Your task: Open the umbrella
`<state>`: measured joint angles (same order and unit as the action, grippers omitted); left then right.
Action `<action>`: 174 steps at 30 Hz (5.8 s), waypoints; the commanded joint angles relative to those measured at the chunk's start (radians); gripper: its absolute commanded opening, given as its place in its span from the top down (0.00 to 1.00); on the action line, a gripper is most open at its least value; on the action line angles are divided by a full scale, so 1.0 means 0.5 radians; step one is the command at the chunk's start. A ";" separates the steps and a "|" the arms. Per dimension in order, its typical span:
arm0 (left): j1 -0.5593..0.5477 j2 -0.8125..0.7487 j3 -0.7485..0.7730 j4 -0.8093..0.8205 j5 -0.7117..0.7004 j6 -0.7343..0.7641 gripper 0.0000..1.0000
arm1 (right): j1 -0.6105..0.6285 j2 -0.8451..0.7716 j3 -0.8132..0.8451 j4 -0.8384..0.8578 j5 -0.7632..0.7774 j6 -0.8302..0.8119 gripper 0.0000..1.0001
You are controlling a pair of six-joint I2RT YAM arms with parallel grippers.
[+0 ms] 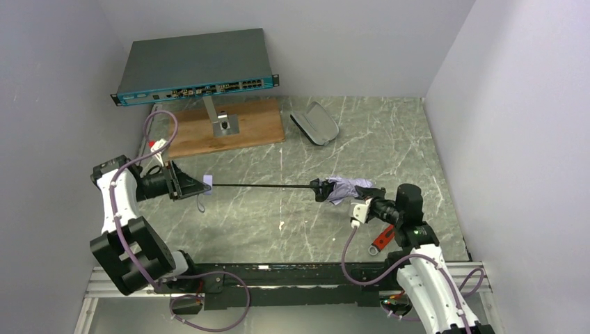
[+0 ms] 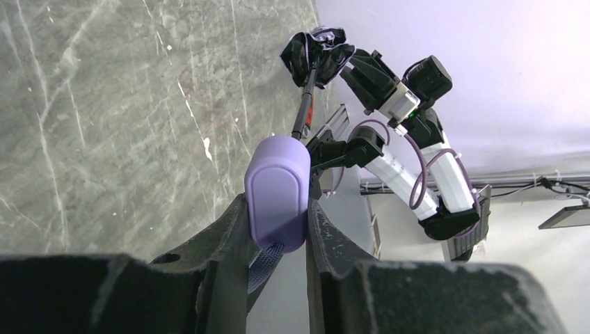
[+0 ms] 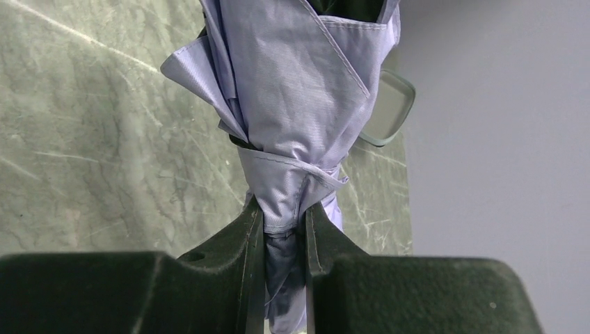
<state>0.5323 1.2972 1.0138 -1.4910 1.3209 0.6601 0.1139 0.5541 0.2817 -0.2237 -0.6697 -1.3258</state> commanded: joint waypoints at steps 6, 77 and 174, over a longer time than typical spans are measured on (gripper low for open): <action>0.239 -0.027 0.054 -0.111 0.057 0.377 1.00 | -0.530 0.050 0.096 -0.116 -0.023 -0.263 1.00; -1.761 -0.258 -0.089 1.041 -2.293 0.649 0.60 | -0.154 0.792 0.930 -1.295 -0.124 -0.305 1.00; -2.423 0.624 1.017 0.784 -0.146 -0.322 1.00 | 1.075 0.246 1.221 -0.985 -0.143 0.580 0.00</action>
<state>-0.6930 1.6207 1.4925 -1.1591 1.0817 0.5148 0.6167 0.6720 0.9173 -0.7288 -0.7521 -1.0325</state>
